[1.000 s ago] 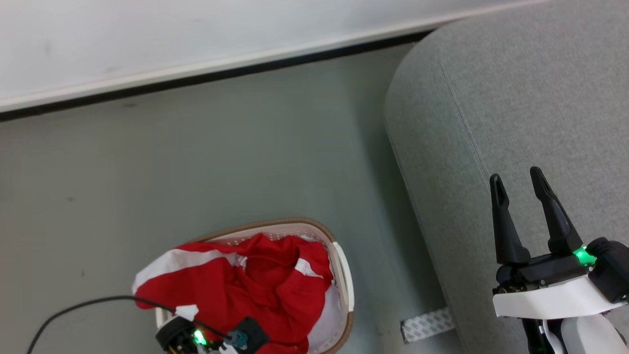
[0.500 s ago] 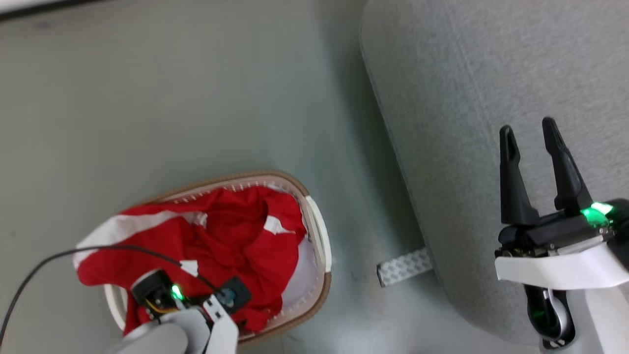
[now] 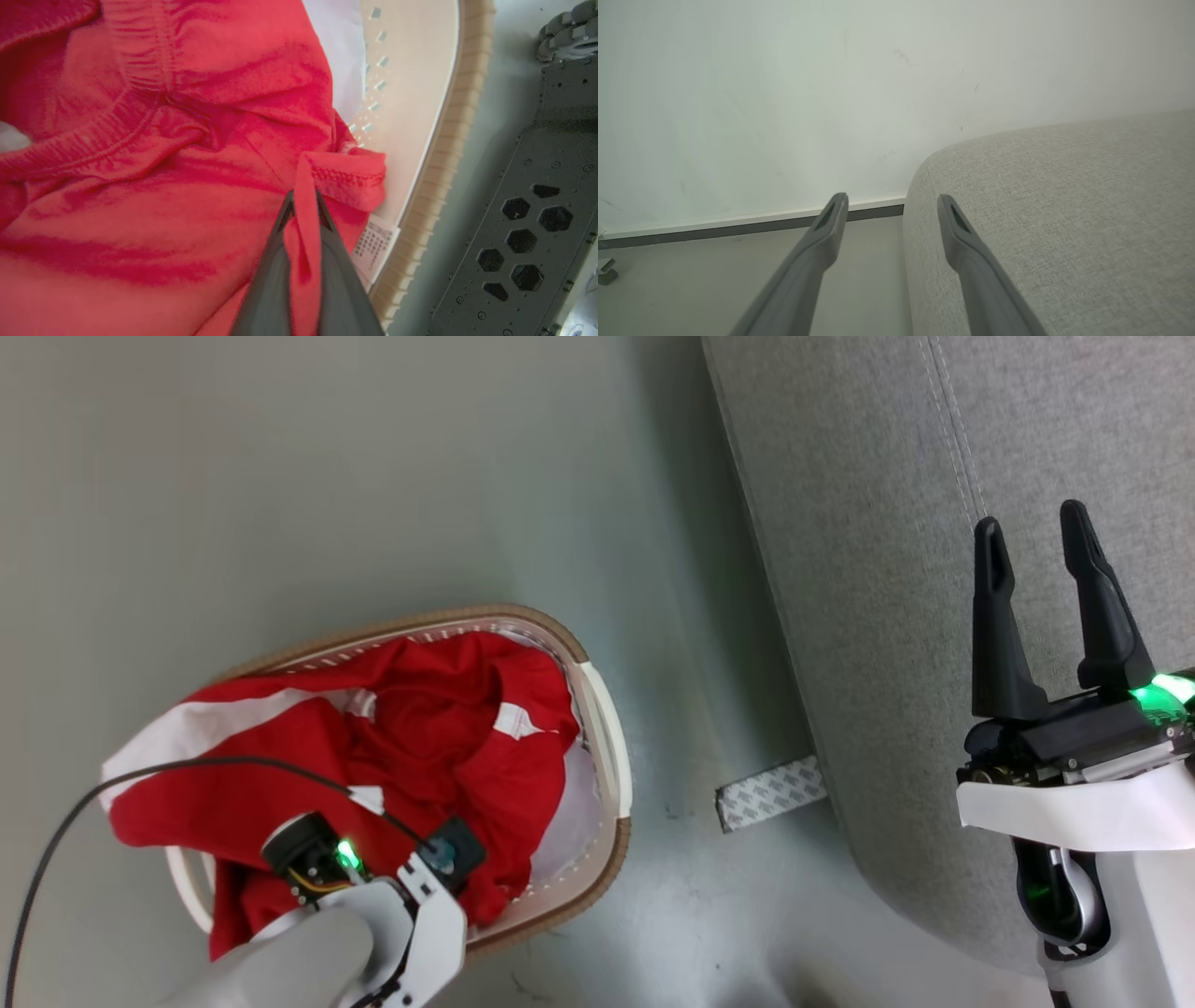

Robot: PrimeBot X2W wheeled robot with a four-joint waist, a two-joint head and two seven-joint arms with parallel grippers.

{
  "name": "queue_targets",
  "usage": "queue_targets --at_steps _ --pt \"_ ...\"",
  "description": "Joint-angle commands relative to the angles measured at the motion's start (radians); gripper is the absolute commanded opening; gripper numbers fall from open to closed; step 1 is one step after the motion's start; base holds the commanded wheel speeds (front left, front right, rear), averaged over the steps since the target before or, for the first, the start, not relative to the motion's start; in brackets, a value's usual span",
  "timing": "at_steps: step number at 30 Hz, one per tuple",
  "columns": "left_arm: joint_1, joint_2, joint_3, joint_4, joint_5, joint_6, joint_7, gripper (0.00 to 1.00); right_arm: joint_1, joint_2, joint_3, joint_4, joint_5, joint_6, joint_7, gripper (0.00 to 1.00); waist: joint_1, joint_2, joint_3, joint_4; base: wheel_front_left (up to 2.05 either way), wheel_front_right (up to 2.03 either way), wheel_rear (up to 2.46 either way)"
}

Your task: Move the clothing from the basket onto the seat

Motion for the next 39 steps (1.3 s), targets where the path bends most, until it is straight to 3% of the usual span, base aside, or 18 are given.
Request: queue_targets --at_steps 1,9,17,27,39 --pt "-0.011 -0.009 0.013 0.018 -0.03 0.003 -0.037 0.0 0.0 -0.011 -0.008 0.006 -0.009 -0.002 0.0 1.0 -0.0001 0.0 -0.027 0.019 0.0 0.0 0.0" --pt "0.03 -0.074 0.088 0.048 -0.097 0.038 -0.221 0.0 0.067 -0.034 -0.025 0.029 -0.02 -0.002 0.0 1.0 -0.0001 0.0 -0.205 0.093 0.0 0.0 0.0" --pt "0.115 -0.099 0.152 -0.028 -0.157 0.089 -0.341 0.0 0.18 -0.049 -0.03 0.061 -0.03 -0.002 0.0 1.0 -0.0001 0.0 -0.428 0.171 0.0 0.0 0.0" --pt "0.236 -0.049 0.254 -0.292 -0.196 0.183 -0.367 0.0 0.308 -0.05 -0.041 0.085 -0.041 -0.002 0.001 1.0 -0.0001 0.0 -0.62 0.243 0.0 0.0 0.0" --pt "0.313 0.013 0.421 -0.622 -0.176 0.287 -0.367 0.0 0.389 -0.052 -0.014 0.094 -0.042 -0.002 0.001 1.0 -0.0001 0.0 -0.733 0.261 0.0 0.0 0.0"
